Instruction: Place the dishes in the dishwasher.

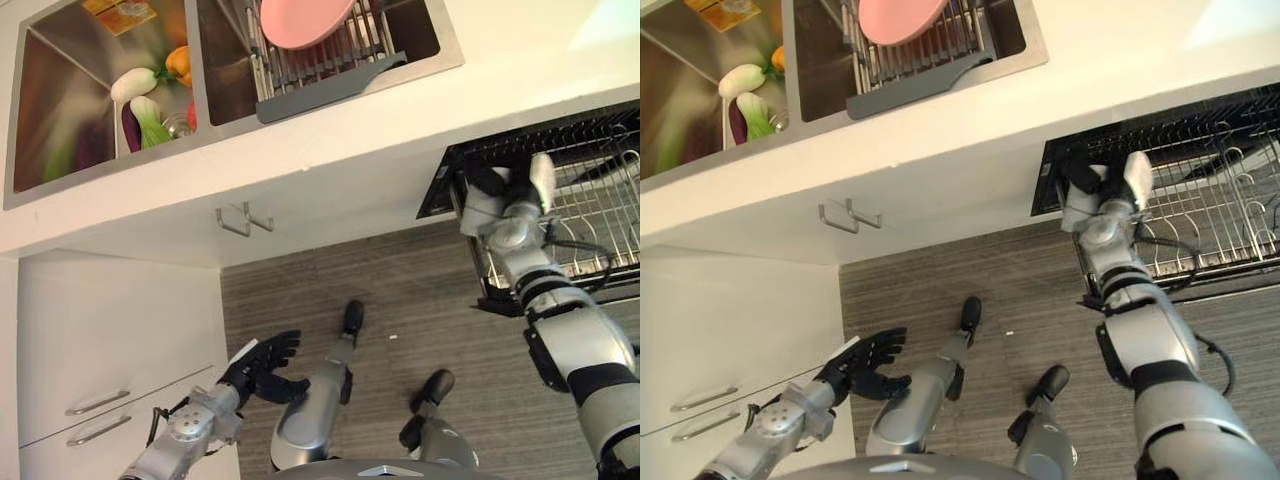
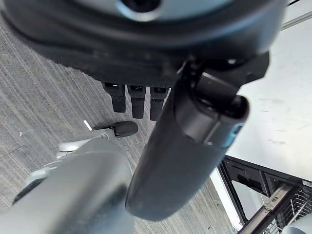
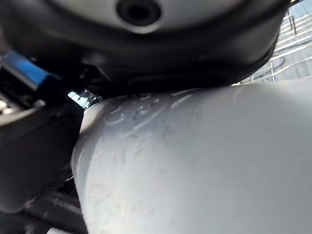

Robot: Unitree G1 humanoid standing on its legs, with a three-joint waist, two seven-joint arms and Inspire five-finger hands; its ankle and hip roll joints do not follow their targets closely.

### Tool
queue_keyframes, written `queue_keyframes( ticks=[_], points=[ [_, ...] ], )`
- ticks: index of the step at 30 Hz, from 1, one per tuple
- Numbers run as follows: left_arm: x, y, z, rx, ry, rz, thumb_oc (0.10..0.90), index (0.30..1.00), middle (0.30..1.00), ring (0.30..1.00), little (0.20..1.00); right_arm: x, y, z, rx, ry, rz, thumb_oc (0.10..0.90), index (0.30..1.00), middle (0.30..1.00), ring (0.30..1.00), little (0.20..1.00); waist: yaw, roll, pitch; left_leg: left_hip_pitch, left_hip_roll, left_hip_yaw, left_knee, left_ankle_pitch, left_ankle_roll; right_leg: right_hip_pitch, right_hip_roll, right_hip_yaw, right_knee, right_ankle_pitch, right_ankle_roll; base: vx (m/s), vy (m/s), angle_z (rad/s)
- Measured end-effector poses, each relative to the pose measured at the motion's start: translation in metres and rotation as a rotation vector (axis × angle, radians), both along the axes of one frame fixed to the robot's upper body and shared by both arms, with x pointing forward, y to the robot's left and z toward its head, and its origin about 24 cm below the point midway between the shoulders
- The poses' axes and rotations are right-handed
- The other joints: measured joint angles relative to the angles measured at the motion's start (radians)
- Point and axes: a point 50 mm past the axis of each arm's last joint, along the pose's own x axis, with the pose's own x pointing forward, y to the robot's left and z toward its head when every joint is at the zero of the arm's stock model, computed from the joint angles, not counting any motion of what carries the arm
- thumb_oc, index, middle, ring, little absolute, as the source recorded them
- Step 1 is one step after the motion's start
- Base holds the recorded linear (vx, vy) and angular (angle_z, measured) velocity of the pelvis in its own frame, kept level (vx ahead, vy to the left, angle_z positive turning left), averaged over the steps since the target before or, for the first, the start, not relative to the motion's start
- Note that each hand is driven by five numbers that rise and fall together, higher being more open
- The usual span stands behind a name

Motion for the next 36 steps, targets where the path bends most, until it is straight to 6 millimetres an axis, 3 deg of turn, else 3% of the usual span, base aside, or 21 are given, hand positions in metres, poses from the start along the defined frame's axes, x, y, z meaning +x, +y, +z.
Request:
queue_keyframes(
  ticks=[3,5,8,16,17,19,20,27,36],
  points=[
    [0.000,-0.001,-0.002,-0.004,0.001,0.016,0.800,0.900,0.900,0.900,0.900,-0.016,-0.037,-0.003,-0.077,0.099,-0.110,0.400,0.300,0.300,0.300,0.300,0.006,-0.001,0.001,0.000,-0.003,0.008,0.000,0.004,0.006,-0.004,-0.005,0.008,0.002,0.001,-0.001,0.00,-0.003,-0.06],
    [-0.002,0.002,-0.004,0.005,0.012,0.028,0.800,0.900,0.900,0.900,0.900,-0.027,-0.053,-0.012,-0.078,0.167,-0.177,0.400,0.300,0.300,0.300,0.300,-0.015,-0.003,0.003,0.000,-0.003,0.022,0.000,0.005,0.008,-0.007,-0.006,0.021,-0.004,0.005,0.000,-0.01,-0.004,-0.17],
    [0.000,0.006,-0.004,0.009,0.007,0.054,0.800,0.900,0.900,0.900,0.900,-0.029,-0.053,-0.017,-0.060,0.172,-0.157,0.400,0.300,0.300,0.300,0.300,-0.054,-0.005,0.005,0.000,0.000,0.030,0.000,0.005,0.008,-0.007,0.001,0.034,-0.020,0.013,-0.003,-0.01,-0.017,-0.15],
    [0.006,0.009,0.000,-0.005,-0.023,0.085,0.800,0.900,0.900,0.900,0.900,-0.024,-0.037,-0.029,-0.134,0.290,-0.011,0.400,0.300,0.300,0.300,0.300,-0.071,-0.013,0.010,0.044,0.022,0.051,0.000,0.001,0.002,0.017,0.010,0.070,-0.025,0.015,-0.007,-0.01,-0.009,-0.14],
    [0.006,0.009,0.000,-0.006,-0.022,0.083,0.800,0.900,0.900,0.900,0.900,-0.023,-0.034,-0.031,-0.145,0.300,0.007,0.471,0.406,0.406,0.406,0.406,-0.071,-0.013,0.010,0.045,0.024,0.051,0.000,0.000,0.001,0.016,0.012,0.071,-0.025,0.017,-0.009,0.00,0.000,0.00],
    [0.005,0.008,-0.002,-0.005,-0.015,0.079,0.800,0.900,0.900,0.900,0.900,-0.021,-0.027,-0.034,-0.139,0.302,0.032,0.750,0.825,0.825,0.825,0.825,-0.068,-0.009,0.012,0.045,0.026,0.051,0.000,-0.001,-0.001,0.015,0.014,0.074,-0.026,0.020,-0.011,-0.01,-0.003,-0.03],
    [0.003,0.008,-0.004,-0.004,-0.003,0.082,0.800,0.900,0.900,0.900,0.900,-0.019,-0.023,-0.035,-0.137,0.303,0.044,0.800,0.900,0.900,0.900,0.900,-0.068,-0.006,0.013,0.045,0.026,0.051,0.000,-0.002,-0.002,0.014,0.013,0.075,-0.026,0.021,-0.010,0.00,0.000,0.00],
    [-0.008,0.006,-0.023,-0.008,0.074,0.115,0.800,0.900,0.900,0.900,0.900,-0.021,-0.006,-0.058,-0.122,0.372,0.121,0.800,0.900,0.900,0.900,0.900,-0.056,0.020,0.010,0.045,0.021,0.051,0.000,-0.002,-0.002,0.015,0.009,0.075,-0.025,0.025,-0.010,0.00,0.000,0.00],
    [-0.013,0.009,-0.034,-0.016,0.099,0.201,0.800,0.900,0.900,0.900,0.900,-0.020,0.008,-0.056,-0.072,0.306,0.189,0.800,0.900,0.900,0.900,0.900,-0.084,0.021,0.009,0.047,0.024,0.048,0.000,-0.002,-0.002,0.020,0.018,0.072,-0.025,0.024,-0.011,0.00,0.000,0.00]
  ],
)
